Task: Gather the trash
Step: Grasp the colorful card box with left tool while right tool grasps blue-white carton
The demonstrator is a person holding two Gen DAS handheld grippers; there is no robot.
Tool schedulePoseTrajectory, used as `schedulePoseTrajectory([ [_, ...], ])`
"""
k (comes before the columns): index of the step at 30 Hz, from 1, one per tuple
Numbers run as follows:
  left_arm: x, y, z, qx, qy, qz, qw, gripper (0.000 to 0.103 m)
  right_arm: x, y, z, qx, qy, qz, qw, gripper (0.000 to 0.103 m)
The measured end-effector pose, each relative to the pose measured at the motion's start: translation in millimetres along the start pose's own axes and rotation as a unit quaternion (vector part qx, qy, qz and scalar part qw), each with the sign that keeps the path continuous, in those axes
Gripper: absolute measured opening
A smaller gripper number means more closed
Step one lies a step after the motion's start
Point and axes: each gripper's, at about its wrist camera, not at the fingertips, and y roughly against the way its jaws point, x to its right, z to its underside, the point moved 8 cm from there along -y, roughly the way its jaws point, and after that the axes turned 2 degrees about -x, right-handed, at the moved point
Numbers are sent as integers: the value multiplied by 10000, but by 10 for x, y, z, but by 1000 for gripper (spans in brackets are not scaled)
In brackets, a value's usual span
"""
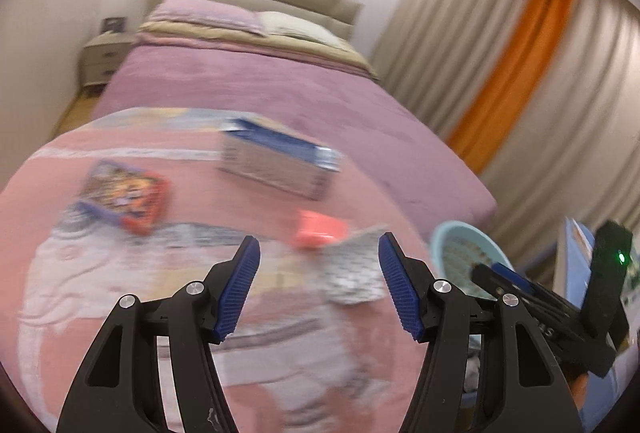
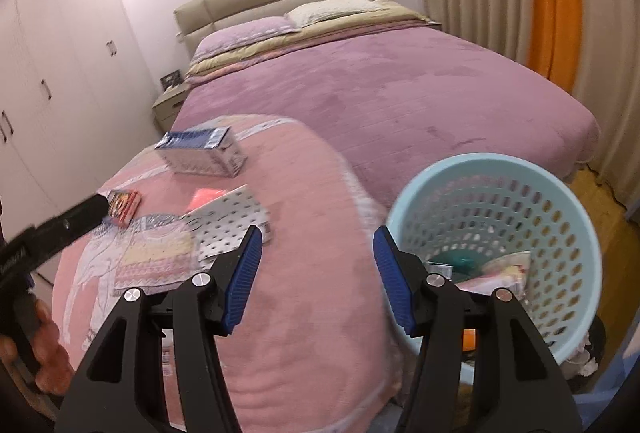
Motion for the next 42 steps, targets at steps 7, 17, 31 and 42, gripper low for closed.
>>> schedulePoseTrajectory([
  [7,-893,49,-98,34,816,-639,9946,65,-340,-314,91,-305,142,-290,9990,54],
  [17,-1619,-152,-251,-201,1954,-768,9775,75,-519,-565,205,-551,308,-361,9974,54],
  [31,-1751,-698,-502,-505,1973,-1153,9722,81,-346,-732,189,-663,325,-215,9970,54],
  [42,-1309,-960,-402,-928,474,-1880,9766,85,-426,-819,153,-712,373,-311,9963,55],
])
